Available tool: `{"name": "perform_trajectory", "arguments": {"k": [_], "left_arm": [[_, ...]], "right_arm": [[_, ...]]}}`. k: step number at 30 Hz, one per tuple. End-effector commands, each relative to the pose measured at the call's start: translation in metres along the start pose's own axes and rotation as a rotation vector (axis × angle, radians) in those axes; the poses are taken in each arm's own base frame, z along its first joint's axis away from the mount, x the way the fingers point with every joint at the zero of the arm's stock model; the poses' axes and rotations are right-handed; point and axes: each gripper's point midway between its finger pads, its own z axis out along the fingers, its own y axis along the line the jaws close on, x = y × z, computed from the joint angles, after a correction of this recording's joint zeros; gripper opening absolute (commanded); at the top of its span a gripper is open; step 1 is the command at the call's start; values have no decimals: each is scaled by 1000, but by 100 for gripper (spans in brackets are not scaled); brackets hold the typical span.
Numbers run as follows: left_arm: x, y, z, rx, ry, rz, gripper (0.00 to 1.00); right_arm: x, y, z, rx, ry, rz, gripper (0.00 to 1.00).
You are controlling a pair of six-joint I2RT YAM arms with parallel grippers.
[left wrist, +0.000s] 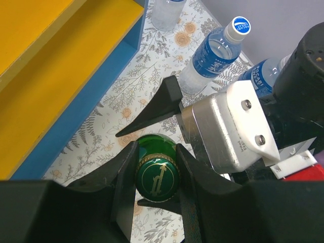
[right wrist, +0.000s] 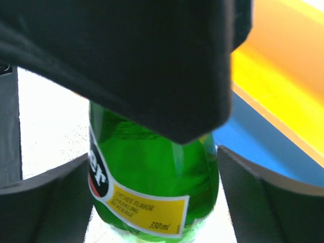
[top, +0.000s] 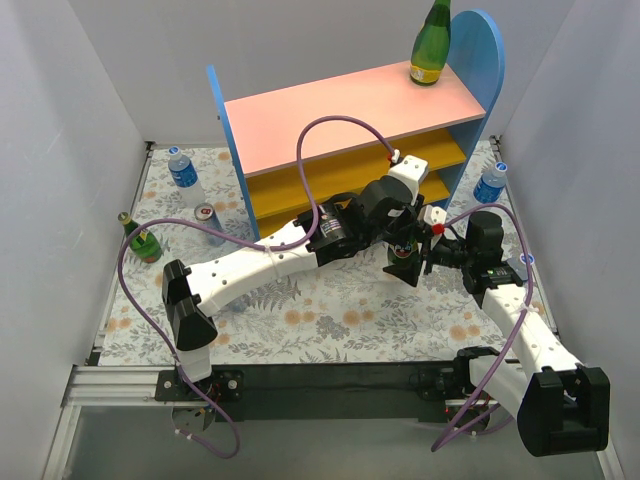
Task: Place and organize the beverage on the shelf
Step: Pick up the drink from the center of the board.
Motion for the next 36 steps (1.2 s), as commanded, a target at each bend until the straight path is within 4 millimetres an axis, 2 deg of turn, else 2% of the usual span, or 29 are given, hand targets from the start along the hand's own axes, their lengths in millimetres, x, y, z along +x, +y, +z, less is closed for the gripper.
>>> {"name": "perform_trajectory", "arguments": {"k": [1,9,12,14,15,16,25,26,30,33,36], "left_arm": [[-82,-23,-49,105,-247,-110,0],[-80,-21,-48,97,-243,-108,0],[-81,-20,-49,91,-249,-111,0],[-82,-20,-49,92,-251,-114,0],[-82,-20,-49,92,-251,-114,0],[-82,-20,-48,91,-252,-112,0],[-76,-20,-47,101,-248,-148,1],[-76,-20,-48,107,-252,-153,11],[-73,-20,-50,116,-247,-170,33],[-69,-21,-48,122,-236,-180,42],[-64,-23,-47,135,-220,-186,45]], "right_arm": [[-16,0,-2,-7,-18,-45,98],[-17,-5,-3,20,-11,-66,98],[-15,-6,-2,16,-7,-46,93],[-15,-2,0,-17,-14,-33,59],[-16,-1,0,-28,-15,-25,28],[-17,-2,1,-37,-15,-15,2],[-29,5,-4,-33,-36,-78,1],[-30,5,-4,-30,-37,-82,1],[-30,6,-6,-24,-38,-90,1],[-31,7,-6,-25,-40,-91,1],[-31,8,-6,-29,-41,-96,1]]}}
